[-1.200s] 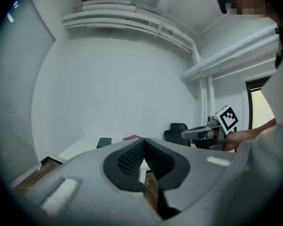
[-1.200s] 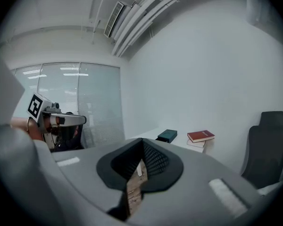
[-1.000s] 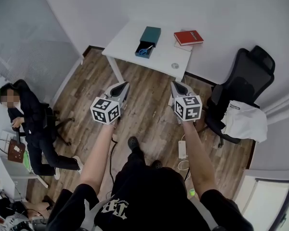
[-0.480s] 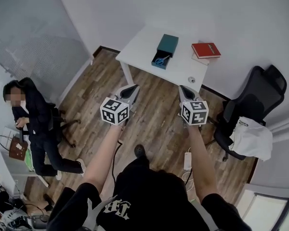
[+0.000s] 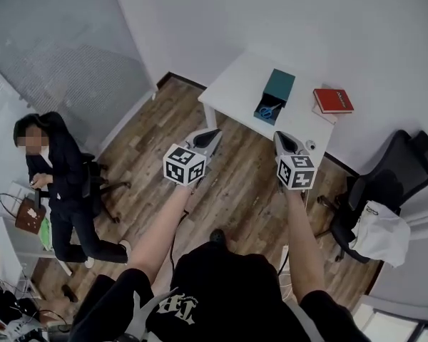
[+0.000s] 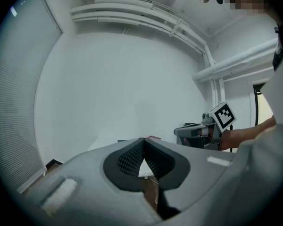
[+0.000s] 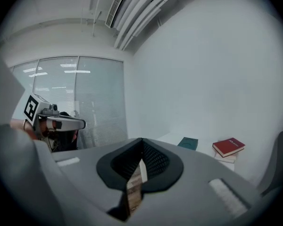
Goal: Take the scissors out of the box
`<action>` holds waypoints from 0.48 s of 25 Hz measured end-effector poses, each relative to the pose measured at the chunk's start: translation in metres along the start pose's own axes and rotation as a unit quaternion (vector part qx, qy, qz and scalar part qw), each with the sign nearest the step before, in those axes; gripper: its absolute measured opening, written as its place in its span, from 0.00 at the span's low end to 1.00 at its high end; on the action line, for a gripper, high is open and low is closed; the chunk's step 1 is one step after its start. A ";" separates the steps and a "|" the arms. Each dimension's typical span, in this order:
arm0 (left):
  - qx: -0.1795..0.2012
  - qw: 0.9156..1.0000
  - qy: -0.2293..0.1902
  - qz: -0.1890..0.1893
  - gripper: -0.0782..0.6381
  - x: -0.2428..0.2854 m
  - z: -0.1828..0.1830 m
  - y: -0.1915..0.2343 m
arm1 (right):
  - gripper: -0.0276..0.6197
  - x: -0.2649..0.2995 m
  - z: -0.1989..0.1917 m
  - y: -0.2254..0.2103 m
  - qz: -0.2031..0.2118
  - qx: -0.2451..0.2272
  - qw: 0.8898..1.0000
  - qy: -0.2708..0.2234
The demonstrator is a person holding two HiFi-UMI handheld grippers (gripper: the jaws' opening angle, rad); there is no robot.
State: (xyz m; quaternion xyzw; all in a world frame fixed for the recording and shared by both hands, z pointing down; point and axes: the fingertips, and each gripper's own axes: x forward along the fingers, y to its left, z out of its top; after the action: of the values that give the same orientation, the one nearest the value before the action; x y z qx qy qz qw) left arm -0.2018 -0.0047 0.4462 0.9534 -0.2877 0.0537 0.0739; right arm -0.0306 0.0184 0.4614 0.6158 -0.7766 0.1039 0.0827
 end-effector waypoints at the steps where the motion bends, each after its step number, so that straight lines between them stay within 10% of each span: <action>1: 0.000 1.000 0.000 0.001 0.11 -0.001 0.000 0.008 | 0.05 0.008 0.002 0.005 0.002 0.000 1.000 -0.001; 12: -0.007 1.000 0.009 0.022 0.11 0.014 0.000 0.069 | 0.05 0.081 0.009 0.015 0.029 0.001 1.000 0.006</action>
State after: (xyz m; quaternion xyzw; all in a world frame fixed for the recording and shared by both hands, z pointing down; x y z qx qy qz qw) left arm -0.2289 -0.0687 0.4560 0.9459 -0.3079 0.0620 0.0820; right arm -0.0636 -0.0572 0.4725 0.5923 -0.7936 0.1107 0.0840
